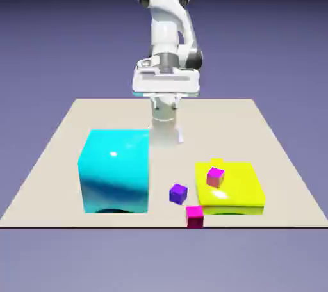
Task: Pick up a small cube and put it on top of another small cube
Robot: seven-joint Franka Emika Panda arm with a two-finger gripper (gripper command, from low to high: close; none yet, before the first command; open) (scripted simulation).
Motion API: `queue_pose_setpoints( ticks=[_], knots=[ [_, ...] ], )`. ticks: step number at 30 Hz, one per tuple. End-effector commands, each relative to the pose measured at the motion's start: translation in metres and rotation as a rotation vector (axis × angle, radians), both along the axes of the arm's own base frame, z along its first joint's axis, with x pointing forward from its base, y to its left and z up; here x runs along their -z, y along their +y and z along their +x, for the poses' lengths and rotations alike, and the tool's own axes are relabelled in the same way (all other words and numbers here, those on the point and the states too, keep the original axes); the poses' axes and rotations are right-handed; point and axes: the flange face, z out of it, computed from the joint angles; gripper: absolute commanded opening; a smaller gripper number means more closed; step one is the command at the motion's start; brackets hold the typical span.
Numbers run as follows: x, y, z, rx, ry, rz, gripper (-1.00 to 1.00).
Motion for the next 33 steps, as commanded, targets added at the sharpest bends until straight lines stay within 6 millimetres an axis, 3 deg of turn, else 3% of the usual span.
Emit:
queue_pose_setpoints(
  ticks=[1, 9, 18, 20, 26, 27, 28, 29, 33],
  knots=[
    [0.012, 0.003, 0.005, -0.040, 0.041, -0.025, 0.00],
    [0.119, 0.026, 0.030, -0.390, 0.354, -0.207, 0.00],
    [0.243, 0.047, 0.022, -0.836, 0.687, -0.365, 0.00],
    [0.250, 0.047, 0.020, -0.862, 0.706, -0.372, 0.00],
    [0.316, 0.046, 0.020, -0.862, 0.706, -0.373, 0.00],
    [0.320, 0.046, 0.019, -0.862, 0.706, -0.372, 0.00],
    [0.320, 0.046, 0.019, -0.862, 0.706, -0.372, -1.00],
    [0.320, 0.046, 0.019, -0.862, 0.706, -0.372, -1.00],
    [0.276, 0.047, 0.022, -0.862, 0.706, -0.374, -1.00]
  ],
)
